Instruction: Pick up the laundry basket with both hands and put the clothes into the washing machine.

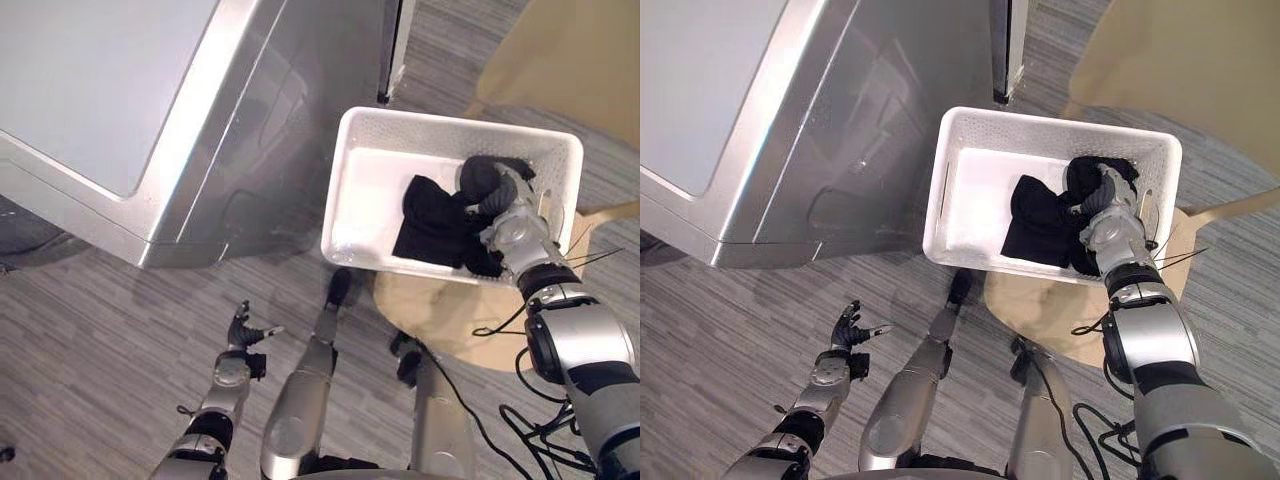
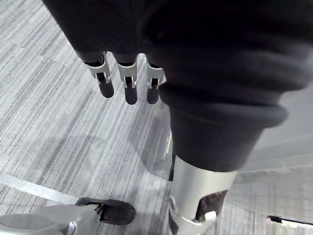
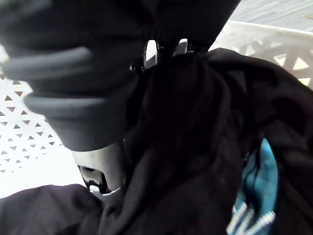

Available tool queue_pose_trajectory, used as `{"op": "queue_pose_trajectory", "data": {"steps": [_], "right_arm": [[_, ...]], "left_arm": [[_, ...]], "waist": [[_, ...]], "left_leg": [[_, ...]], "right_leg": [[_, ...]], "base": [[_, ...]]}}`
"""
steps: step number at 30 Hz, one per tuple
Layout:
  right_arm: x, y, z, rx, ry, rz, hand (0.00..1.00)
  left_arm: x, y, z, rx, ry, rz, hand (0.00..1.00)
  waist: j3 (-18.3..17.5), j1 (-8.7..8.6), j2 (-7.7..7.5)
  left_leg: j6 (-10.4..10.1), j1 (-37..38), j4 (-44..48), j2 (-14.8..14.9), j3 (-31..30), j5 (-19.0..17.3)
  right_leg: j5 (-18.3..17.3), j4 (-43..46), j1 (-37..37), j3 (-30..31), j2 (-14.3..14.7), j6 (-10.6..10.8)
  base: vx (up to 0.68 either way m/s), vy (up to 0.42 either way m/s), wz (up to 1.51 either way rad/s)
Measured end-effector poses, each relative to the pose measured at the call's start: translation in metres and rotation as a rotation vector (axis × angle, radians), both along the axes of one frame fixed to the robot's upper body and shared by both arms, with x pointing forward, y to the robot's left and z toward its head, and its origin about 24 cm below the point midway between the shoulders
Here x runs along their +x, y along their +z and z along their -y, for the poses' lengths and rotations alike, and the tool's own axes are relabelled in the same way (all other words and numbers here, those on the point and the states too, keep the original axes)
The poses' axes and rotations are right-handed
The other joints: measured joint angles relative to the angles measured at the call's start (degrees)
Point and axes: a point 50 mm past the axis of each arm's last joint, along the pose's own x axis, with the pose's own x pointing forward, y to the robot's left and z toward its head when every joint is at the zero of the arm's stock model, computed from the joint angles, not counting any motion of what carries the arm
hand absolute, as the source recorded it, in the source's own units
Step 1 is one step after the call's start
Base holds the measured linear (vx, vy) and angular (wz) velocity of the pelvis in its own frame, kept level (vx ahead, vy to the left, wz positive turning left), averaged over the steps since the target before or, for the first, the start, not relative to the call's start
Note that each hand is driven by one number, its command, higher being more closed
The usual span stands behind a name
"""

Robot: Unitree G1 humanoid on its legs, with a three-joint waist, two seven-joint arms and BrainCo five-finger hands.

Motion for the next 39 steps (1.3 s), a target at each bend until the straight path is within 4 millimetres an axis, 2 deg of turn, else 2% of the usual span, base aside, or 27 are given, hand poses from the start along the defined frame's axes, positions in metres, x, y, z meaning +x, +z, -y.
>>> {"op": "queue_pose_trajectory", "data": {"steps": [6,11,15,17,19,22,23,26,29,31,32,34,36,38,39], "right_arm": [[0.003,0.001,-0.008,0.010,0.053,-0.023,1.00],[0.003,-0.005,-0.018,0.093,0.074,-0.007,1.00],[0.002,0.025,-0.041,0.179,0.185,0.207,1.00],[-0.005,0.024,-0.056,0.297,0.245,0.284,1.00],[-0.022,0.007,-0.087,0.494,0.352,0.341,1.00],[-0.047,-0.025,-0.105,0.673,0.393,0.337,1.00],[-0.061,-0.040,-0.114,0.767,0.410,0.320,1.00],[-0.092,-0.056,-0.128,0.936,0.452,0.329,1.00],[-0.115,-0.056,-0.134,1.066,0.494,0.387,1.00],[-0.123,-0.053,-0.137,1.110,0.527,0.403,1.00],[-0.126,-0.049,-0.148,1.145,0.583,0.411,1.00],[-0.130,-0.042,-0.159,1.180,0.636,0.433,1.00],[-0.130,-0.042,-0.161,1.190,0.637,0.434,1.00],[-0.134,-0.041,-0.163,1.197,0.643,0.439,1.00],[-0.136,-0.041,-0.166,1.194,0.661,0.439,1.00]], "left_arm": [[0.007,0.004,0.015,-0.039,-0.021,0.020,0.00],[0.008,0.004,0.014,-0.035,-0.021,0.020,0.00],[0.006,0.003,0.007,-0.017,-0.015,0.013,0.00],[0.001,0.000,0.003,-0.012,-0.007,-0.001,0.00],[-0.017,-0.012,-0.006,-0.015,0.037,-0.051,0.00],[-0.037,-0.025,-0.009,-0.016,0.052,-0.120,0.00],[-0.049,-0.031,-0.011,-0.015,0.050,-0.154,0.00],[-0.071,-0.043,-0.013,-0.001,0.043,-0.220,0.00],[-0.087,-0.050,-0.015,0.000,0.053,-0.266,0.00],[-0.096,-0.054,-0.017,0.001,0.060,-0.293,0.00],[-0.101,-0.055,-0.019,0.005,0.064,-0.306,0.00],[-0.097,-0.054,-0.017,0.005,0.054,-0.296,0.00],[-0.090,-0.051,-0.016,0.005,0.048,-0.277,0.00],[-0.076,-0.044,-0.016,0.011,0.040,-0.231,0.00],[-0.069,-0.038,-0.016,0.012,0.037,-0.192,0.00]], "waist": [[0.15,0.19,-0.24],[0.60,-0.22,-0.60],[0.51,-1.60,-0.73],[0.16,-1.87,-1.40],[-1.44,-2.87,-3.23],[-4.30,-3.16,-4.49],[-6.10,-3.38,-4.96],[-10.94,-4.47,-5.47],[-13.52,-4.98,-6.32],[-14.37,-5.71,-6.91],[-14.75,-5.70,-7.48],[-14.85,-5.81,-7.73],[-14.87,-5.75,-7.68],[-14.79,-5.90,-7.57],[-14.96,-5.74,-7.95]], "left_leg": [[0.02,0.85,0.01,0.26,0.22,0.73],[-0.02,4.50,-0.08,0.99,0.04,0.70],[-0.25,7.03,-0.14,1.89,0.29,0.05],[-0.03,8.41,-0.13,2.01,0.89,-0.34],[0.46,10.34,-0.12,1.96,2.26,-1.13],[1.02,13.16,-0.10,1.72,3.25,-2.11],[1.09,15.00,-0.10,1.61,3.92,-2.61],[1.12,17.66,-0.12,1.52,4.88,-3.68],[1.54,19.94,-0.13,1.85,6.51,-4.65],[1.50,20.43,-0.17,2.29,7.57,-4.88],[1.15,20.28,-0.16,2.94,8.91,-5.23],[0.99,19.02,-0.08,3.58,9.59,-5.40],[1.37,17.86,1.25,3.76,9.40,-5.10],[1.55,15.16,4.46,3.70,6.62,-5.05],[1.52,13.14,6.96,2.92,4.56,-5.06]], "right_leg": [[-1.04,1.63,-0.27,1.65,0.29,-0.33],[-0.75,-1.02,4.55,1.46,1.53,-0.67],[0.42,-4.15,8.30,1.39,2.87,-0.62],[0.63,-4.85,9.70,1.94,3.12,-0.45],[0.71,-5.54,11.51,2.93,3.23,-0.25],[0.74,-6.91,14.48,3.64,3.23,0.12],[0.82,-7.92,16.55,4.07,3.22,0.37],[1.18,-10.35,19.99,4.50,3.44,0.92],[1.62,-11.97,22.02,6.00,3.95,1.19],[2.79,-13.74,22.82,6.85,4.58,1.06],[3.91,-15.35,22.55,8.41,5.42,1.32],[5.32,-15.51,20.96,9.64,6.12,1.41],[5.83,-15.05,20.44,9.59,6.15,1.70],[-1.08,-1.12,18.10,13.51,5.51,1.97],[-4.68,3.27,19.55,16.11,4.76,3.53]], "base": [[0.02,-0.088,-0.01],[0.01,-0.083,-0.02],[-0.02,-0.053,-0.03],[0.00,-0.032,-0.12],[0.05,-0.026,-0.19],[0.10,-0.017,-0.13],[0.10,-0.002,-0.14],[0.08,0.008,-0.11],[0.03,0.014,-0.21],[-0.02,0.007,-0.38],[-0.06,-0.003,-0.61],[-0.08,-0.014,-0.43],[-0.07,-0.018,0.10],[-0.06,-0.081,0.75],[-0.02,-0.125,0.98]]}}
